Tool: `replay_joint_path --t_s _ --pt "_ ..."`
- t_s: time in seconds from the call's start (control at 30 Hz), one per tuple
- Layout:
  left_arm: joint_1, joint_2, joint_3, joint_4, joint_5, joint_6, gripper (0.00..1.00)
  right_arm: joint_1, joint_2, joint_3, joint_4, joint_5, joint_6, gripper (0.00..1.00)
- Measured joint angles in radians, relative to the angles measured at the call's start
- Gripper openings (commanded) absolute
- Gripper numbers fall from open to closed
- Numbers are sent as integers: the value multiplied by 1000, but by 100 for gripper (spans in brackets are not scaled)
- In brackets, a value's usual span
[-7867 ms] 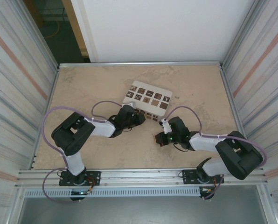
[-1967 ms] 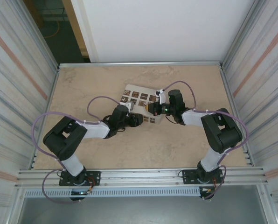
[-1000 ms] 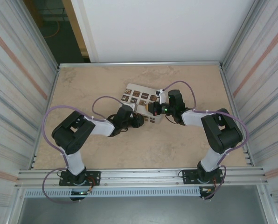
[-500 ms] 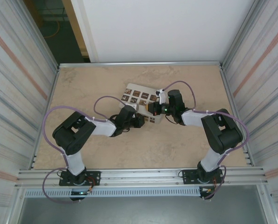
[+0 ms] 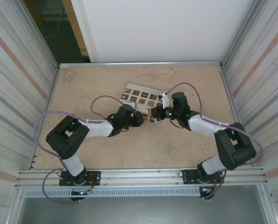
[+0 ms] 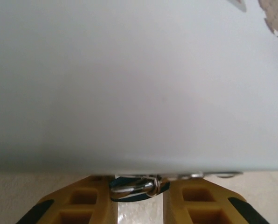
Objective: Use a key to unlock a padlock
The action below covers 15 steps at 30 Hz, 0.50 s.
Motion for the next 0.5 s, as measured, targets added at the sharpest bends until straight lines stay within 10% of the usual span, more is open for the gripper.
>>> replay_joint_path --t_s 0.5 --pt "-20 -110 41 -196 143 -140 15 234 -263 -341 -39 248 -77 0"
